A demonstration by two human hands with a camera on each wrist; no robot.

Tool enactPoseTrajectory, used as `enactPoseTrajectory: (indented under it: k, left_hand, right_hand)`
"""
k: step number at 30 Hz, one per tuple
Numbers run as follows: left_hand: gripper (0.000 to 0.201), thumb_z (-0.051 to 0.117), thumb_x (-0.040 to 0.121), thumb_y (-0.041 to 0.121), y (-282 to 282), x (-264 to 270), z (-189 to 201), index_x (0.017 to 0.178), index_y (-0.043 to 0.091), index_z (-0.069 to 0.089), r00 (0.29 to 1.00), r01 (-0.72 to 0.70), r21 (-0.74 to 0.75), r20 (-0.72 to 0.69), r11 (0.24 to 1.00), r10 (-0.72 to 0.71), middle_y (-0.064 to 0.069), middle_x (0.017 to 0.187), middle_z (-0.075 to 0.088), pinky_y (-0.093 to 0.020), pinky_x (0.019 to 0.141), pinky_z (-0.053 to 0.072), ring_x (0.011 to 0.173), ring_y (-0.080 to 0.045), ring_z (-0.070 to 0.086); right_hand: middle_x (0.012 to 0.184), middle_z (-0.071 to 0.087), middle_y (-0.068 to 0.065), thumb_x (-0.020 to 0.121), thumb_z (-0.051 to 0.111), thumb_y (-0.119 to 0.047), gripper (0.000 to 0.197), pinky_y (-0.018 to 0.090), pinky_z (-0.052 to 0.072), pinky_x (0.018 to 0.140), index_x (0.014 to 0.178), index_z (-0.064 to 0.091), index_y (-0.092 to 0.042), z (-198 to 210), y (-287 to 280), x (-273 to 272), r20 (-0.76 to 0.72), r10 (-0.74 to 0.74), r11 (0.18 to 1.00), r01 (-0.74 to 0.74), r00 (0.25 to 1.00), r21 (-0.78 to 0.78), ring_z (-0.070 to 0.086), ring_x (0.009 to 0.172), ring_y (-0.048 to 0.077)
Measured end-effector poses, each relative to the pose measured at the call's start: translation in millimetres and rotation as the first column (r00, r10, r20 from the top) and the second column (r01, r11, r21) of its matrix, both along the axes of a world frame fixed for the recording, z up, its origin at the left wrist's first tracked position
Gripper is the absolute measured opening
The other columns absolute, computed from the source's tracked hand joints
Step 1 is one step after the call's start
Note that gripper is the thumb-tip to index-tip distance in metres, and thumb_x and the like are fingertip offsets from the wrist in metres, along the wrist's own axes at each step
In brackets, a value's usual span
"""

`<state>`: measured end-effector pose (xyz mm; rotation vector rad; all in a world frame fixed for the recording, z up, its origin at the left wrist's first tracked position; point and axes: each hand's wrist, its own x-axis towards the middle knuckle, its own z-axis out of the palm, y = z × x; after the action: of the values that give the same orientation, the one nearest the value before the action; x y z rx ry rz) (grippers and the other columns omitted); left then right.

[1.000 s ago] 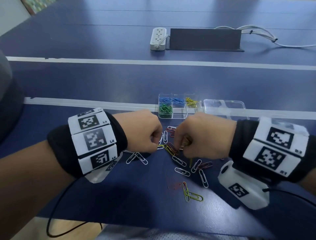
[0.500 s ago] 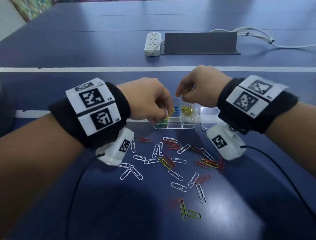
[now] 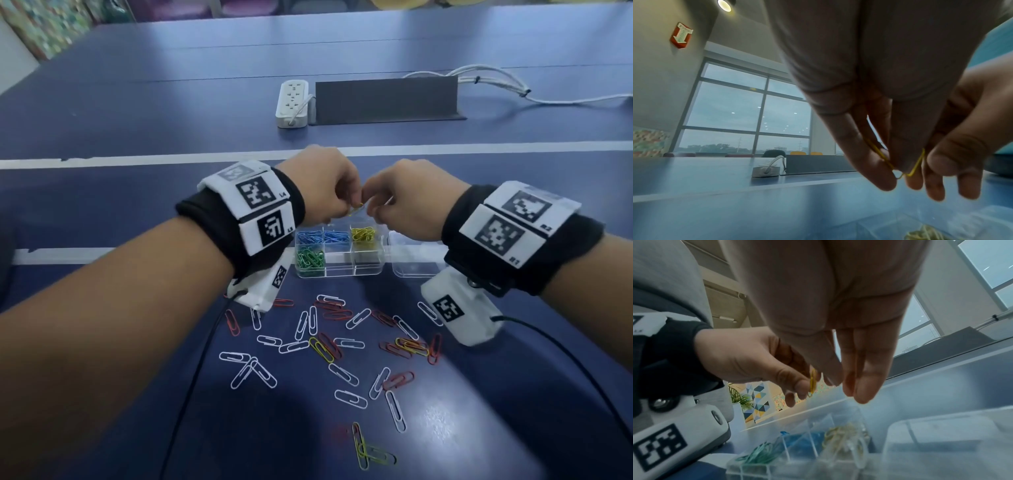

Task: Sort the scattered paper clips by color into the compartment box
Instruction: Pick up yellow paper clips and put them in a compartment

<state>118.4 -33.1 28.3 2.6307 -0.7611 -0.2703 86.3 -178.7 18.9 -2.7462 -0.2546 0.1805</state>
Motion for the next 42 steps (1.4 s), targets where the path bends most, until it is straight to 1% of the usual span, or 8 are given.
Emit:
enactPoseTrajectory:
  k: [4, 9, 18, 24, 28, 32, 37, 42]
  left_hand:
    - [0.02, 0.058, 0.081, 0.008, -16, -3, -4, 0.093, 0.016, 0.072, 0.993, 0.101, 0.134, 0.05, 0.986, -0.109, 0.007, 0.07, 0.059, -0.01, 0.059, 0.033, 0.061, -0.004, 0.052]
    - [0.026, 0.063, 0.079, 0.009, -29, -5, -7, 0.102, 0.02, 0.069, 0.986, 0.15, 0.183, 0.041, 0.972, -0.16, 0.004, 0.089, 0.065, -0.023, 0.075, 0.044, 0.078, -0.012, 0.054]
    - [0.031, 0.06, 0.083, 0.006, -16, -10, -10, 0.106, 0.026, 0.065, 0.994, 0.111, 0.085, 0.002, 0.99, -0.111, 0.005, 0.096, 0.068, -0.025, 0.084, 0.048, 0.086, -0.011, 0.063]
    - [0.023, 0.064, 0.081, 0.016, -1, -24, -6, 0.102, 0.025, 0.067, 0.989, 0.145, 0.015, 0.013, 0.989, -0.145, 0.008, 0.083, 0.066, -0.018, 0.071, 0.045, 0.073, -0.009, 0.062]
    - [0.012, 0.065, 0.078, 0.023, 10, -46, -6, 0.089, 0.027, 0.07, 0.976, 0.218, 0.08, -0.007, 0.973, -0.218, 0.011, 0.066, 0.062, -0.007, 0.063, 0.038, 0.061, 0.004, 0.054]
    - [0.014, 0.072, 0.072, 0.03, 23, -68, -11, 0.086, 0.027, 0.07, 0.952, 0.293, 0.254, -0.168, 0.922, -0.256, 0.006, 0.068, 0.066, -0.018, 0.064, 0.046, 0.063, -0.004, 0.057]
    - [0.026, 0.077, 0.067, 0.035, 31, -76, -20, 0.091, 0.028, 0.069, 0.943, 0.316, 0.377, -0.225, 0.871, -0.245, 0.007, 0.077, 0.065, -0.022, 0.067, 0.047, 0.067, -0.005, 0.055]
    - [0.026, 0.076, 0.067, 0.039, 30, -82, -27, 0.089, 0.027, 0.068, 0.944, 0.325, 0.431, -0.209, 0.842, -0.257, 0.01, 0.078, 0.062, -0.017, 0.057, 0.039, 0.062, -0.002, 0.049]
  right_hand:
    - [0.112, 0.067, 0.005, 0.087, 0.046, -0.011, 0.033, 0.023, 0.043, 0.082, 0.109, 0.065, -0.027, 2, -17, -10, 0.016, -0.047, 0.999, 0.046, 0.999, 0.023, 0.057, 0.091, 0.02]
    - [0.098, 0.071, -0.001, 0.086, 0.049, -0.013, 0.032, 0.023, 0.04, 0.078, 0.11, 0.064, -0.027, 3, -33, -24, -0.002, -0.066, 0.998, 0.066, 0.998, 0.001, 0.056, 0.084, 0.017]
    - [0.092, 0.071, -0.003, 0.087, 0.048, -0.014, 0.031, 0.025, 0.046, 0.082, 0.109, 0.064, -0.029, 4, -35, -41, -0.018, -0.034, 0.999, 0.034, 0.999, 0.008, 0.057, 0.078, 0.015]
    - [0.076, 0.068, -0.012, 0.08, 0.058, -0.015, 0.021, 0.021, 0.047, 0.075, 0.088, 0.071, -0.029, 4, -25, -62, -0.103, 0.106, 0.989, -0.115, 0.989, -0.092, 0.057, 0.066, 0.005]
    - [0.062, 0.061, -0.014, 0.076, 0.065, -0.019, 0.013, 0.014, 0.043, 0.063, 0.083, 0.074, -0.025, 4, -13, -82, -0.225, 0.266, 0.939, -0.305, 0.937, -0.162, 0.052, 0.06, 0.003]
    - [0.052, 0.043, -0.014, 0.074, 0.066, -0.016, 0.016, 0.013, 0.035, 0.054, 0.087, 0.071, -0.023, -4, -2, -93, -0.32, 0.334, 0.867, -0.422, 0.887, -0.265, 0.047, 0.067, 0.011]
    - [0.054, 0.047, -0.015, 0.073, 0.062, -0.009, 0.022, 0.014, 0.035, 0.052, 0.082, 0.064, -0.029, -5, -2, -92, -0.336, 0.27, 0.9, -0.361, 0.902, -0.246, 0.043, 0.057, 0.001]
    - [0.08, 0.072, -0.007, 0.076, 0.058, -0.008, 0.025, 0.023, 0.05, 0.068, 0.076, 0.059, -0.032, 0, -7, -86, -0.302, 0.168, 0.957, -0.229, 0.938, -0.179, 0.056, 0.065, 0.005]
